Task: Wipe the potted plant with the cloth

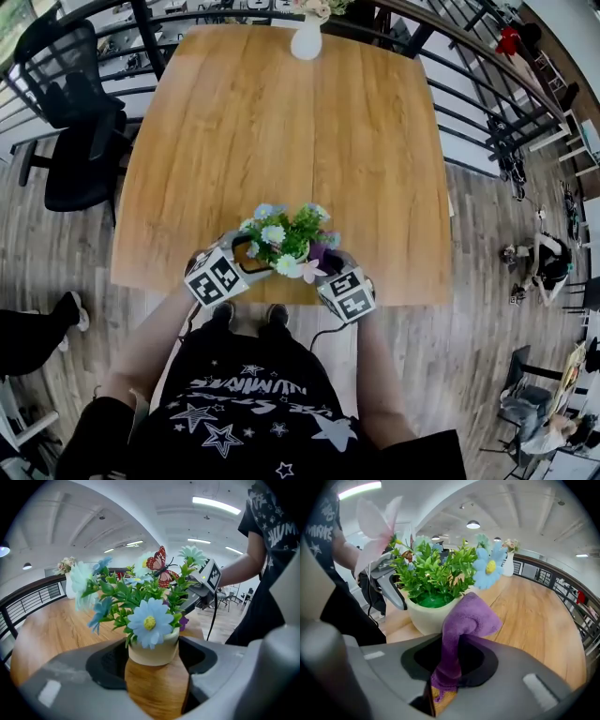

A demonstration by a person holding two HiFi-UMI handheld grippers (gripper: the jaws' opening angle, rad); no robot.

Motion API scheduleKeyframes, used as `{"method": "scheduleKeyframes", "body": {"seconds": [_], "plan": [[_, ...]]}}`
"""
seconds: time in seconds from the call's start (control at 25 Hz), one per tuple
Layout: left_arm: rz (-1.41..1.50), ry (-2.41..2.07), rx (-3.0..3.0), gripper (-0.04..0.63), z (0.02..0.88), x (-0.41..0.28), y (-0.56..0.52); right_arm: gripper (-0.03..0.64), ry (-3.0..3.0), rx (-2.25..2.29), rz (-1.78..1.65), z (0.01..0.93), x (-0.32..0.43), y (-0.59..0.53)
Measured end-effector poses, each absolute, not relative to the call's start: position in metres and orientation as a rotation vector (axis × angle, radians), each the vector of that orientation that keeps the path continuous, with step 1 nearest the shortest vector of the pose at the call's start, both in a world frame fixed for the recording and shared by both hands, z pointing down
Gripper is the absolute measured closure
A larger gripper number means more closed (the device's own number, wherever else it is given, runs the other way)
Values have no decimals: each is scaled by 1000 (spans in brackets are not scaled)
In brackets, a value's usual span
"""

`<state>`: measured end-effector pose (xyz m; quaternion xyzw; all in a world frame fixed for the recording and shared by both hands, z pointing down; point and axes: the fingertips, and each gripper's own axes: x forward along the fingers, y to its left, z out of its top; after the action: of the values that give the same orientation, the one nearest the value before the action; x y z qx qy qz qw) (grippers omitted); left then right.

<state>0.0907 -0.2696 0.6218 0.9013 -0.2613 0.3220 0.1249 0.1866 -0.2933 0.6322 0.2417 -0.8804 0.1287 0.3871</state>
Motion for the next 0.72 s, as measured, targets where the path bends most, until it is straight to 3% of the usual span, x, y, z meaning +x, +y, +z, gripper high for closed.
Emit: {"method": "scheduleKeyframes", "body": {"seconds": [0.72], "plan": [[854, -1024, 2475, 247, 625, 95, -270, 532, -2204, 777, 474, 636, 157, -249]]}}
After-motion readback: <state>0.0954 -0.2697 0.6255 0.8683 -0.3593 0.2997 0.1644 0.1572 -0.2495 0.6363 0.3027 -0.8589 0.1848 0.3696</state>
